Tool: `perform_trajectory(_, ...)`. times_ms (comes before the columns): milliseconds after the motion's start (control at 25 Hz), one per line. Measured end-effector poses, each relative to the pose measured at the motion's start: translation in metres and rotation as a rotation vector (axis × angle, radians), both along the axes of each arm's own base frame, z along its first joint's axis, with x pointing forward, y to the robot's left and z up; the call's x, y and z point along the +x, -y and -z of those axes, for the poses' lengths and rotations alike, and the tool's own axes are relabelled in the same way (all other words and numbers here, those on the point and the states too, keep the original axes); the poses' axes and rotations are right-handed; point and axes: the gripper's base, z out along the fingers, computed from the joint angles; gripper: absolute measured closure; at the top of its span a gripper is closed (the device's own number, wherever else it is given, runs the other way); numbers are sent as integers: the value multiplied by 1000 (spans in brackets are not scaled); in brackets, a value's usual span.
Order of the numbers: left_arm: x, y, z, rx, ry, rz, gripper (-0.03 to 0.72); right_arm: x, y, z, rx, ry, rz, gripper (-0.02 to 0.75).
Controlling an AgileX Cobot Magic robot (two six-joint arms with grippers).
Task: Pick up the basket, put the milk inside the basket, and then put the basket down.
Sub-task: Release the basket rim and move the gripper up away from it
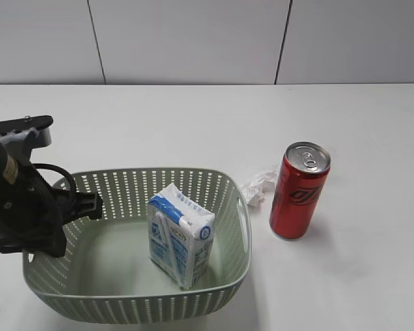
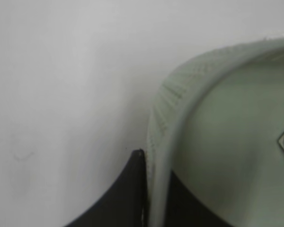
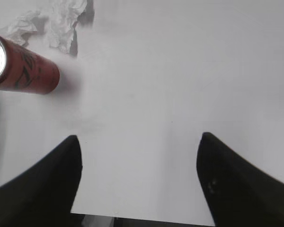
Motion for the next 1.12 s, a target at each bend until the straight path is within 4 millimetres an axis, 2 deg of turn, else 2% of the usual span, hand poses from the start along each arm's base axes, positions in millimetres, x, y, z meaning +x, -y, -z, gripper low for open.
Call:
perform_trajectory(200,0,0,0,-1,3,7,690,-58,3,2,5,115,1,146)
perform_trajectory(360,0,0,0,-4,1,14,687,-100,5,13,9,188,2,146)
perform_trajectory(600,0,0,0,1,5,22,687,-150,7,39,15,304,2,146)
perform_trajectory(920,1,0,0,-4,12,24,687,-195,9,56,23,495,1,146)
perform_trajectory(1120,4,-1,-1,-17,22,10,687,-208,10,71,27,559,1,146)
